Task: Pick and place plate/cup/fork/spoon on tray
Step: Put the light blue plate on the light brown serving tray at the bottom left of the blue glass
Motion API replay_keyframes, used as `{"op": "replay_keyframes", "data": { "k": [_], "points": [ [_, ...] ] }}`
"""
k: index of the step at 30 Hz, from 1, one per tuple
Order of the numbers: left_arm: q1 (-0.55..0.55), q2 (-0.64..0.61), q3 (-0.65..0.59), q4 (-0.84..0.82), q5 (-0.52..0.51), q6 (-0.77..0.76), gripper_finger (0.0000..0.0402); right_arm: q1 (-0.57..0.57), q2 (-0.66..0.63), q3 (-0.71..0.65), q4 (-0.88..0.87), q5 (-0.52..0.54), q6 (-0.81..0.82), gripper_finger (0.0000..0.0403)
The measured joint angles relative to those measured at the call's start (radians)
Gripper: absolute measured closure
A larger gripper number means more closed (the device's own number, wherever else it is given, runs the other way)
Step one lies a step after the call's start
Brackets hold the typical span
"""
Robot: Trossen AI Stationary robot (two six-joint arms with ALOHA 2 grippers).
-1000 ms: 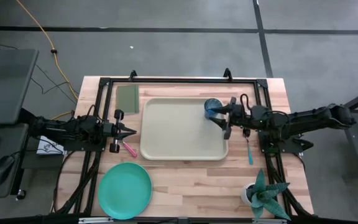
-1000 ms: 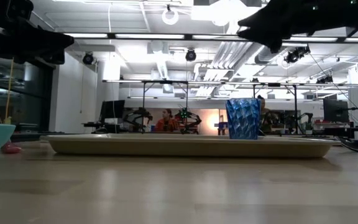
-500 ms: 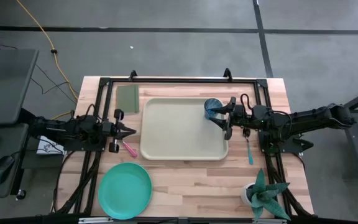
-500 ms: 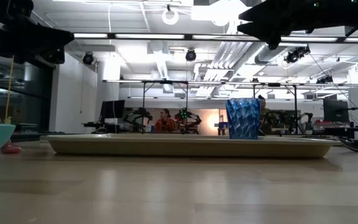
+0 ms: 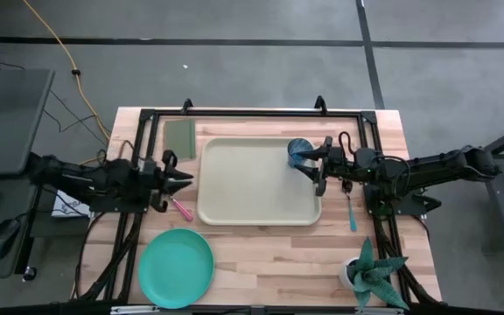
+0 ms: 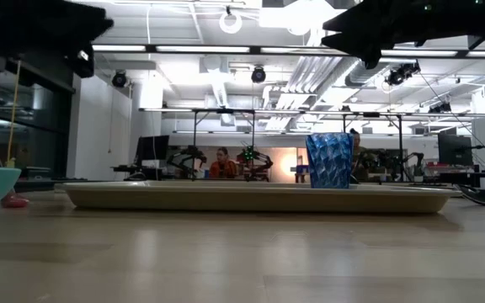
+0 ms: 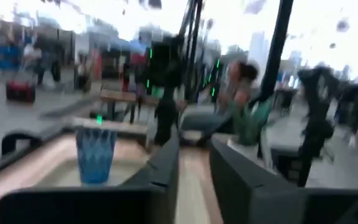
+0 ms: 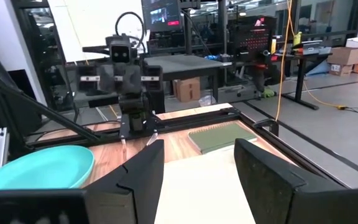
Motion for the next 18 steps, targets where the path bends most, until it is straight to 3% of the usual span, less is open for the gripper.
{"op": "replay_keyframes", "data": {
  "k": [8, 18],
  "points": [
    [-0.136, 0.358, 0.263, -0.259, 0.087, 0.004, 0.0209, 0.000, 0.000, 0.000, -0.014, 0.001, 0.008, 0.0214],
    [-0.376, 0.657, 0.447, -0.474, 0.036, 0.006, 0.0194, 0.000, 0.000, 0.000, -0.090, 0.000, 0.080, 0.0214]
  ]
}}
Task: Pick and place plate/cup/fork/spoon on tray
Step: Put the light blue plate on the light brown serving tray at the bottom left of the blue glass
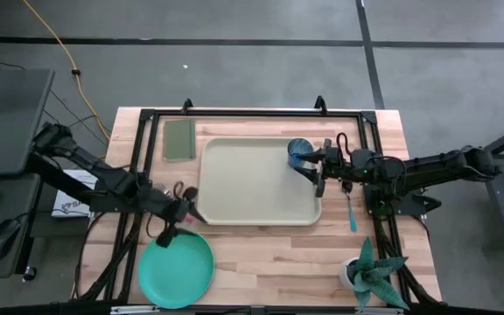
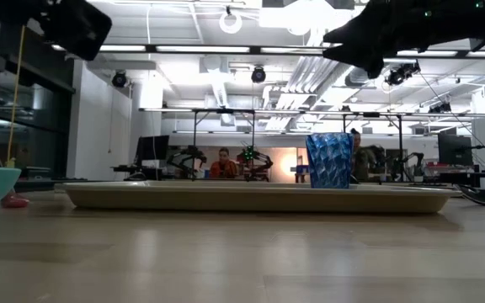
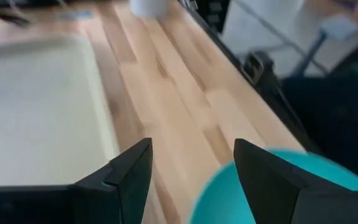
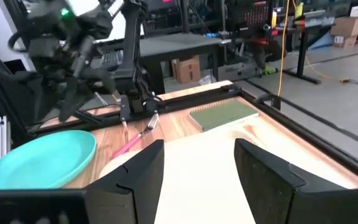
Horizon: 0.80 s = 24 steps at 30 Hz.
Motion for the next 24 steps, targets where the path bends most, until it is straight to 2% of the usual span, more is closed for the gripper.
{"op": "replay_keyframes", "data": {
  "k": [9, 19, 24],
  "points": [
    [-0.145, 0.188, 0.021, -0.068, -0.082, -0.068, 0.0193, 0.000, 0.000, 0.000, -0.008, 0.031, 0.003, 0.0214],
    [-0.207, 0.372, 0.025, -0.060, -0.101, -0.078, 0.0193, 0.000, 0.000, 0.000, -0.018, 0.039, 0.003, 0.0214],
    [-0.245, 0.457, 0.081, -0.069, -0.098, -0.079, 0.0193, 0.000, 0.000, 0.000, -0.039, 0.039, -0.001, 0.0214]
  ]
}}
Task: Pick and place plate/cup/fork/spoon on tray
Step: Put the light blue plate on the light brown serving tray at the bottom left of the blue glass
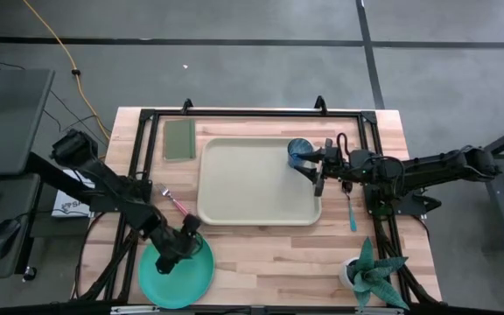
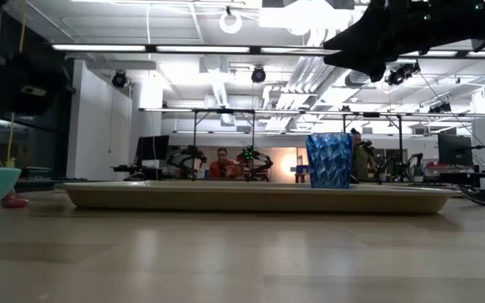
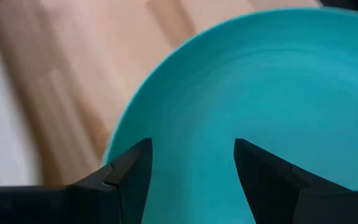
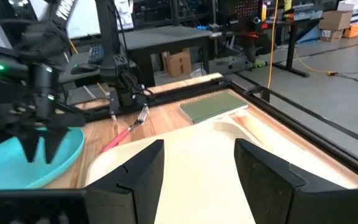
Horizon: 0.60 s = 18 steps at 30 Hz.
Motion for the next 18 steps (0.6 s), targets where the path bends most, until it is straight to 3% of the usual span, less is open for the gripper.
{"op": "replay_keyframes", "data": {
  "k": [7, 13, 18],
  "points": [
    [-0.041, 0.106, 0.115, -0.143, -0.012, 0.023, 0.0193, 0.000, 0.000, 0.000, -0.028, 0.000, 0.006, 0.0214],
    [-0.031, 0.138, 0.184, -0.297, -0.200, 0.066, 0.0193, 0.000, 0.000, 0.000, -0.051, 0.000, 0.007, 0.0214],
    [-0.019, 0.116, 0.199, -0.294, -0.236, 0.123, 0.0193, 0.000, 0.000, 0.000, -0.060, 0.000, 0.007, 0.0214]
  ]
}}
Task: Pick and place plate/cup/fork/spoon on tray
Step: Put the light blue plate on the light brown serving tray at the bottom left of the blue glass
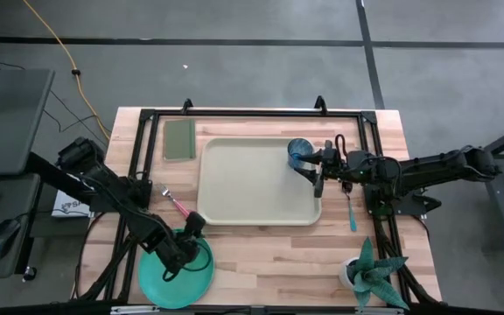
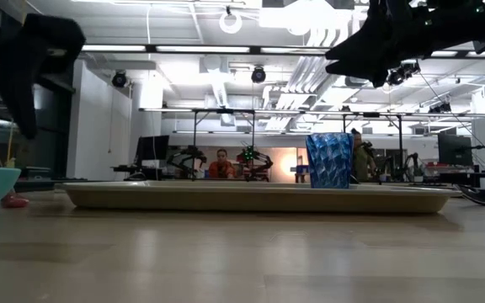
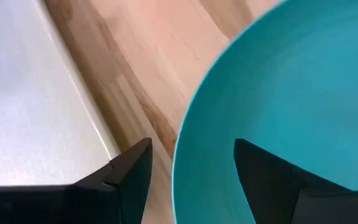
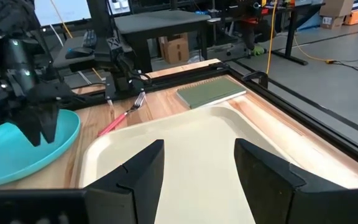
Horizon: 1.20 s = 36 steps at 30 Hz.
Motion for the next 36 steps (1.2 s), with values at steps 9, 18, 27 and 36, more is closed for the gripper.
{"op": "replay_keyframes", "data": {
  "k": [9, 18, 27, 36],
  "points": [
    [0.135, 0.058, -0.037, 0.003, 0.128, 0.086, 0.0193, 0.000, 0.000, 0.000, -0.016, 0.000, 0.001, 0.0214],
    [0.196, 0.057, -0.036, 0.004, 0.277, 0.089, 0.0200, 0.000, 0.000, 0.000, -0.031, 0.000, 0.001, 0.0214],
    [0.247, 0.057, -0.036, -0.010, 0.392, 0.126, 0.0342, 0.000, 0.000, 0.000, -0.039, 0.000, 0.001, 0.0214],
    [0.315, 0.003, 0.063, -0.164, 0.476, 0.109, 0.0399, 0.000, 0.000, 0.000, -0.043, 0.000, 0.001, 0.0214]
  ]
}}
